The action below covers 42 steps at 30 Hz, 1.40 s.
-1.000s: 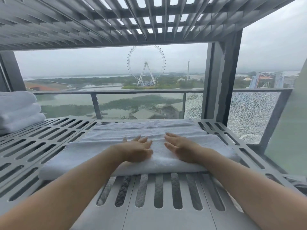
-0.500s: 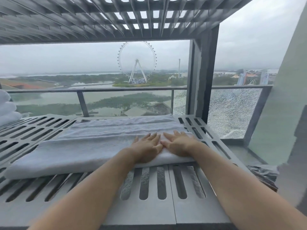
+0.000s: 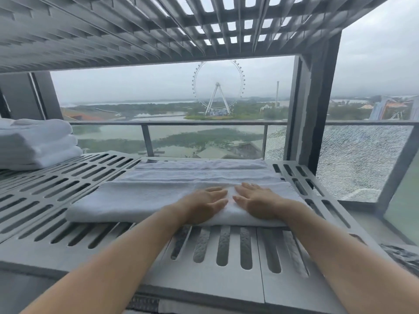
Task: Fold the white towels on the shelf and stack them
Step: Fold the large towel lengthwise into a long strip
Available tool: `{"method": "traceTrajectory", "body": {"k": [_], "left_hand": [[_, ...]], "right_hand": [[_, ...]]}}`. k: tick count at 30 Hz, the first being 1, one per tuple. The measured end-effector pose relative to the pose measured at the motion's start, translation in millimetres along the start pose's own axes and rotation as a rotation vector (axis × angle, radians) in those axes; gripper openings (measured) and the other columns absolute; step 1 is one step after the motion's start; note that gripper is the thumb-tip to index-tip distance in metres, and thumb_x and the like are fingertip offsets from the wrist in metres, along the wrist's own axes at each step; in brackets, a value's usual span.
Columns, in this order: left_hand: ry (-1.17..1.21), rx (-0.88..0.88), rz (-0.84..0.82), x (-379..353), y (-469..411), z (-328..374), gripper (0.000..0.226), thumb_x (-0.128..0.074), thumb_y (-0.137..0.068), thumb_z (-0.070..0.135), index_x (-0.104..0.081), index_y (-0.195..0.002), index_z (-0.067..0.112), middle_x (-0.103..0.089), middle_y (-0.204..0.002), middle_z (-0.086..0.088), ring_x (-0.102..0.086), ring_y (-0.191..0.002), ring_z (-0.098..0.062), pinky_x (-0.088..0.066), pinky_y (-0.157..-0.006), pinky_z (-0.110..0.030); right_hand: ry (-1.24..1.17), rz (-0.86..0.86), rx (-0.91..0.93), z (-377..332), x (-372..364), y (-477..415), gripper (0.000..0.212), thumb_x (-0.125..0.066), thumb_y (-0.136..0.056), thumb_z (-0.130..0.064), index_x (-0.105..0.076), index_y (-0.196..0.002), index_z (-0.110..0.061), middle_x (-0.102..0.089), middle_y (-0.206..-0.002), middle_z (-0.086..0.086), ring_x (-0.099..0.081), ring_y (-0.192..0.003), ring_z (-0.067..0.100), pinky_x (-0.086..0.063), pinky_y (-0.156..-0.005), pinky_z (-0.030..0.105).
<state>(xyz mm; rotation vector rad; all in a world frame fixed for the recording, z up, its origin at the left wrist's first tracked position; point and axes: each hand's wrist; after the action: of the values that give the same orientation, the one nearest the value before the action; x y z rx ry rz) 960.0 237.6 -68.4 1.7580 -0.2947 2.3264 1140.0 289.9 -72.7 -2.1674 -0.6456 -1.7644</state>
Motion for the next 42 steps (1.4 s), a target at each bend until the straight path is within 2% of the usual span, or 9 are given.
{"method": "traceTrajectory", "body": {"k": [8, 14, 18, 25, 30, 33, 36, 39, 42], "left_hand": [[-0.075, 0.090, -0.075, 27, 34, -84, 0.050, -0.022, -0.099, 0.049, -0.018, -0.147, 0.036, -0.009, -0.158, 0.010, -0.007, -0.144, -0.011, -0.003, -0.118, -0.038], [-0.056, 0.167, -0.078, 45, 54, -155, 0.051, -0.022, -0.097, 0.052, -0.015, -0.146, 0.040, -0.006, -0.158, 0.006, -0.003, -0.145, -0.015, 0.001, -0.118, -0.044], [-0.110, 0.158, -0.042, 51, 57, -190, 0.051, -0.021, -0.097, 0.053, -0.014, -0.147, 0.041, -0.010, -0.158, 0.007, -0.005, -0.145, -0.014, 0.000, -0.117, -0.048], [-0.131, 0.039, -0.027, 50, 54, -213, 0.052, -0.020, -0.097, 0.053, -0.012, -0.147, 0.041, -0.009, -0.157, 0.010, -0.006, -0.145, -0.012, 0.002, -0.116, -0.049], [-0.148, -0.001, -0.047, 55, 53, -220, 0.054, -0.020, -0.097, 0.054, -0.010, -0.147, 0.040, -0.008, -0.157, 0.011, -0.005, -0.145, -0.012, 0.003, -0.116, -0.044], [-0.105, -0.083, 0.073, 56, 58, -218, 0.053, -0.035, -0.096, 0.047, -0.023, -0.146, 0.034, -0.018, -0.156, 0.008, -0.014, -0.144, -0.013, -0.009, -0.118, -0.047], [-0.101, -0.249, 0.265, 58, 67, -202, 0.044, -0.047, -0.095, 0.032, -0.042, -0.138, 0.027, -0.037, -0.148, 0.006, -0.033, -0.136, -0.012, -0.025, -0.114, -0.035], [-0.007, -0.349, 0.198, 54, 75, -159, 0.040, -0.048, -0.094, 0.038, -0.052, -0.131, 0.023, -0.048, -0.140, 0.005, -0.044, -0.128, -0.013, -0.034, -0.109, -0.031], [-0.088, -0.432, 0.122, 42, 82, -116, 0.047, -0.053, -0.089, 0.040, -0.049, -0.132, 0.022, -0.047, -0.140, 0.007, -0.046, -0.126, -0.016, -0.041, -0.103, -0.035]], "right_hand": [[0.025, -0.109, 0.038, -69, -5, -28, 0.065, -0.017, -0.094, -0.060, -0.004, -0.149, -0.028, 0.008, -0.158, 0.004, 0.010, -0.145, 0.020, 0.004, -0.117, 0.049], [0.025, -0.092, 0.089, -138, -16, -76, 0.065, -0.021, -0.097, -0.053, -0.007, -0.150, -0.017, 0.002, -0.158, 0.009, 0.006, -0.146, 0.024, 0.000, -0.118, 0.045], [-0.008, -0.020, 0.051, -167, -25, -99, 0.061, -0.020, -0.097, -0.054, -0.009, -0.150, -0.024, 0.002, -0.159, 0.002, 0.003, -0.146, 0.020, 0.001, -0.117, 0.050], [0.057, 0.058, -0.050, -142, -30, -108, 0.056, -0.017, -0.095, -0.058, -0.014, -0.147, -0.038, -0.007, -0.158, -0.009, -0.003, -0.145, 0.013, -0.002, -0.118, 0.045], [-0.063, 0.121, -0.044, -134, -28, -97, 0.055, -0.024, -0.097, -0.051, -0.021, -0.148, -0.029, -0.012, -0.158, -0.006, -0.010, -0.145, 0.012, -0.005, -0.117, 0.036], [-0.310, 0.314, -0.002, -141, -14, -78, 0.047, -0.042, -0.097, -0.039, -0.039, -0.141, -0.023, -0.035, -0.149, -0.004, -0.031, -0.138, 0.014, -0.021, -0.111, 0.030], [-0.318, 0.416, 0.035, -137, 9, -41, 0.037, -0.051, -0.094, -0.033, -0.055, -0.129, -0.022, -0.054, -0.134, -0.005, -0.047, -0.127, 0.013, -0.031, -0.110, 0.031], [-0.203, 0.351, 0.042, -131, 12, -3, 0.036, -0.057, -0.090, -0.034, -0.058, -0.125, -0.026, -0.055, -0.133, -0.008, -0.051, -0.123, 0.010, -0.036, -0.109, 0.034], [-0.174, 0.306, 0.082, -132, 3, 29, 0.049, -0.065, -0.083, -0.036, -0.053, -0.130, -0.027, -0.052, -0.135, -0.011, -0.048, -0.123, 0.003, -0.037, -0.106, 0.022]]}}
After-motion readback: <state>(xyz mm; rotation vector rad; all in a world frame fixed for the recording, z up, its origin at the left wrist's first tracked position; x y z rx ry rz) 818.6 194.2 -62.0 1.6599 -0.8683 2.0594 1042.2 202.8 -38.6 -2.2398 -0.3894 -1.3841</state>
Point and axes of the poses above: each hand's wrist, its own y-axis away from the middle knuckle, its own x-axis out of the back of the hand, z = x × y
